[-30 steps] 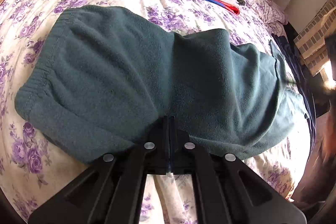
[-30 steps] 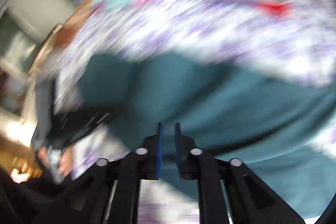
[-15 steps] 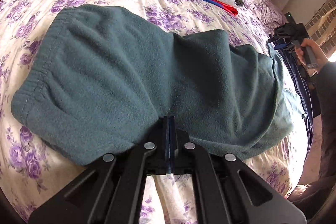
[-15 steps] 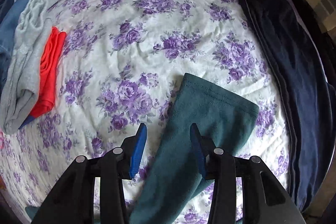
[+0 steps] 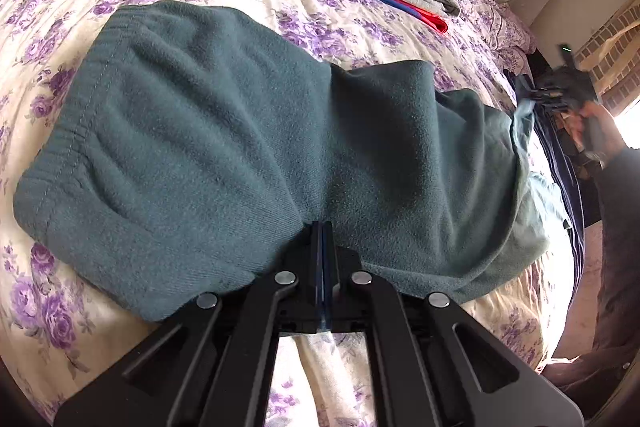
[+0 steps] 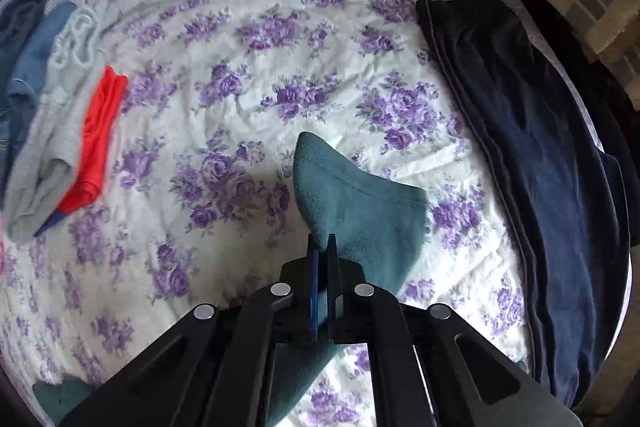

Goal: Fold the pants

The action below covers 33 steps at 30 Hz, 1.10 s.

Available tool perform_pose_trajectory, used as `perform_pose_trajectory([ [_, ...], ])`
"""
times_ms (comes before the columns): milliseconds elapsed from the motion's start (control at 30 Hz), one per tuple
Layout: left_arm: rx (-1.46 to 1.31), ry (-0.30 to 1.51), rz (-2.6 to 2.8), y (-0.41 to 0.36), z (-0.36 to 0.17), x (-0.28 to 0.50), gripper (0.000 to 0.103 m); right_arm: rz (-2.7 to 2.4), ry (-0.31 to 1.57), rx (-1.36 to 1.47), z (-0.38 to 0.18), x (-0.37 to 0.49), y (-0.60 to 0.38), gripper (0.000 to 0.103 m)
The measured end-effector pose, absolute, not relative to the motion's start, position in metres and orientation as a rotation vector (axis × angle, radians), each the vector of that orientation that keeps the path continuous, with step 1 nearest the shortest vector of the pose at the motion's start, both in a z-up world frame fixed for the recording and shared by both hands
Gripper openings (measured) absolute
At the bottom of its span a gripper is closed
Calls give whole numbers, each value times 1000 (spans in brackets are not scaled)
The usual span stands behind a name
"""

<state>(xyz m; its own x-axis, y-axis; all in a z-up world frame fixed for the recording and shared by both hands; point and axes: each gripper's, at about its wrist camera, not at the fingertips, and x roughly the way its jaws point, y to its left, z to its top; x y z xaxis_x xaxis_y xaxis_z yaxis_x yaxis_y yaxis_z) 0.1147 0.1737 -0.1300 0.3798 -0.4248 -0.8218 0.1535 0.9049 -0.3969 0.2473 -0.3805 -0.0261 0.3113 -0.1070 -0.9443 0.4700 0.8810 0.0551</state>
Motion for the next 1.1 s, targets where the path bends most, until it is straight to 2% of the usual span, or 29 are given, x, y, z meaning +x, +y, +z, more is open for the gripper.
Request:
perform_pose_trajectory([
  [100,-269,1129,-377,174,-130,115,1,-330,1091,436,10,195,-412,3],
  [233,-230,1151,-383,173,-126,114,1,-296,982,531,31,113,-452,3],
  [333,-212,1176,-401,174,-125,114,1,-316,980,607,-3,52,-480,3],
  [500,-181,1219,-447,176,-126,117,1,-312,1088,774,-104,-7,-503,4],
  [567,-152,1232,-454,175,-123,116,1,-262,1053,789,-111,-14,-504,3],
  [667,-89,1221,-416,175,-112,106,1,-252,1065,760,-98,-21,-499,17],
  [700,-68,1211,-399,174,-107,101,1,-267,1071,724,-92,-24,-497,25],
  [800,-48,1178,-369,176,-93,86,1,-352,1054,540,-64,-34,-480,34],
  [1000,-2,1127,-441,140,-66,79,1,-224,958,456,-33,-26,-445,34],
  [1100,57,1125,-494,105,-63,84,1,-103,1036,534,-45,14,-441,34],
])
